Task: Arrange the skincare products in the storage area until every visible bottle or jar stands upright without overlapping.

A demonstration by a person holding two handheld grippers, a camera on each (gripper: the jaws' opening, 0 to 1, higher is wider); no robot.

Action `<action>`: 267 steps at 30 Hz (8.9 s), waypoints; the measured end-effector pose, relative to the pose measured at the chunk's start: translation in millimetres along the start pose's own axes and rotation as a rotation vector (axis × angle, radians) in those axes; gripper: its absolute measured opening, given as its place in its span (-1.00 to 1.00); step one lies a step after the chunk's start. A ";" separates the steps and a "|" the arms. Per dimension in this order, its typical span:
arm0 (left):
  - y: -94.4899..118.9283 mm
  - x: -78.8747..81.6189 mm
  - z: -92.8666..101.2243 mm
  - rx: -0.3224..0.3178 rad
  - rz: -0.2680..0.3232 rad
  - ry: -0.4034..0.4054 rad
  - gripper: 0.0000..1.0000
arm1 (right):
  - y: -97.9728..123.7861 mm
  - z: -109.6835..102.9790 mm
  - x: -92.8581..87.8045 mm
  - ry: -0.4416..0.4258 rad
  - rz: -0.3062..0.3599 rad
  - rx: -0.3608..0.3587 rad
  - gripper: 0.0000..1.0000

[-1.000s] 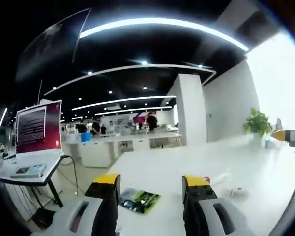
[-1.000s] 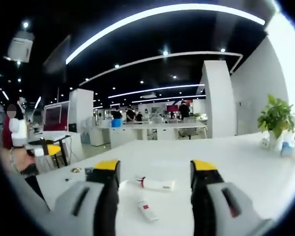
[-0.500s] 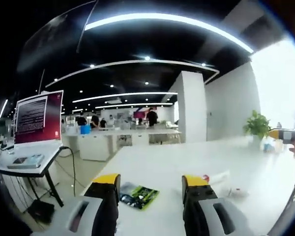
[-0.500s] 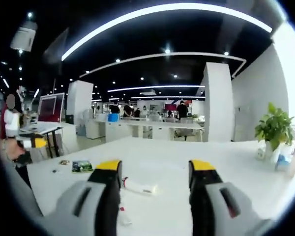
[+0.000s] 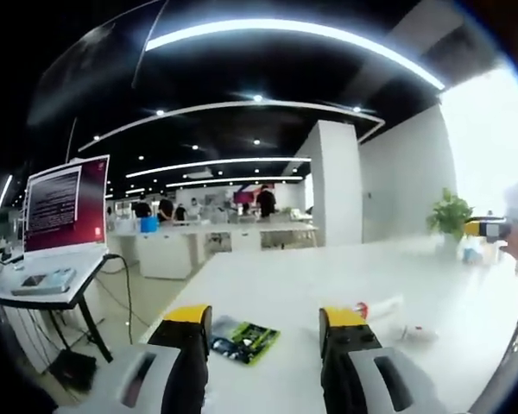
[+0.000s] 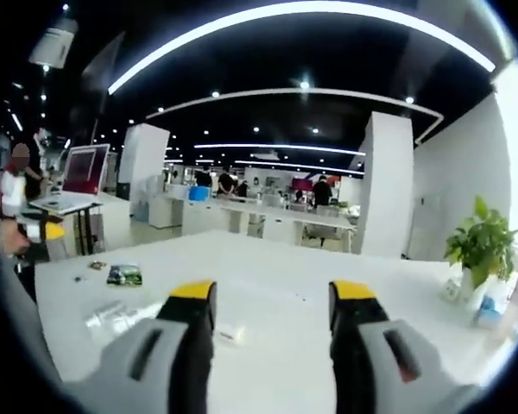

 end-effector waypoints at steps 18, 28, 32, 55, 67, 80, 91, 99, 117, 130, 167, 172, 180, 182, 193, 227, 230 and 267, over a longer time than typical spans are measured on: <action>8.6 -3.4 12.0 -0.058 -0.010 -0.077 0.04 | 79.0 116.7 -11.3 0.149 -0.055 -0.209 0.05; 9.0 -6.5 6.9 -0.038 -0.033 -0.040 0.03 | 144.1 190.7 59.0 0.391 -0.178 -0.357 0.01; 7.5 -3.5 6.4 -0.038 -0.013 -0.022 0.03 | 158.5 192.1 91.3 0.327 -0.039 -0.364 0.02; 2.5 -1.9 0.2 -0.011 0.001 0.002 0.03 | -5.1 44.6 42.2 0.170 0.022 0.093 0.07; 0.0 -3.1 1.9 -0.022 -0.005 0.012 0.03 | -48.2 16.1 15.9 0.152 -0.057 0.192 0.07; -3.6 -5.0 3.1 -0.032 -0.021 0.023 0.03 | -84.2 -2.5 0.0 0.167 -0.163 0.290 0.06; -5.5 -6.7 6.8 -0.051 -0.033 0.013 0.03 | -113.7 -18.0 -14.8 0.154 -0.245 0.347 0.03; -5.3 -6.8 11.3 -0.070 -0.034 -0.025 0.03 | -127.5 -28.7 -24.3 0.164 -0.291 0.369 0.04; -4.6 -6.6 10.6 -0.082 -0.033 -0.013 0.03 | -166.2 -57.2 -46.2 0.222 -0.439 0.465 0.05; -6.1 -8.5 11.1 -0.101 -0.052 -0.010 0.02 | -193.2 -74.1 -74.2 0.302 -0.567 0.549 0.04; -11.8 -18.1 23.8 -0.189 -0.108 -0.015 0.02 | -214.5 -91.8 -142.3 0.566 -0.856 0.672 -0.39; -12.0 -19.1 25.6 -0.200 -0.116 -0.025 0.01 | -204.4 -95.0 -142.1 0.601 -0.876 0.716 -0.40; -11.9 -20.7 29.9 -0.228 -0.126 -0.039 -0.04 | -185.9 -96.4 -143.1 0.621 -0.891 0.757 -0.40; -11.7 -21.3 31.6 -0.239 -0.129 -0.040 -0.04 | -180.4 -97.9 -143.7 0.629 -0.892 0.769 -0.40; -11.3 -25.1 46.5 -0.348 -0.144 -0.045 -0.05 | -153.3 -110.8 -143.6 0.688 -0.903 0.873 -0.40; -53.0 -63.4 111.6 -0.756 -0.337 -0.208 -0.13 | -90.7 -149.7 -141.8 0.853 -0.890 1.112 -0.40; -56.8 -69.1 115.5 -0.790 -0.353 -0.240 -0.14 | -87.1 -153.5 -141.6 0.871 -0.897 1.132 -0.40; -68.7 -124.6 145.6 -1.022 -0.460 -0.354 -0.39 | -78.2 -171.4 -141.8 0.936 -0.959 1.218 -0.40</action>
Point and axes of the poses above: the point that each gripper's makers call its tool centre point, and the gripper's own axes: y roughly backward along the fingers, z roughly to its right, x roughly out of its top, the point moved 9 cm from there along y, roughly backward along the fingers, and after that the axes turned 3 degrees about -y, right-handed, at the moved point
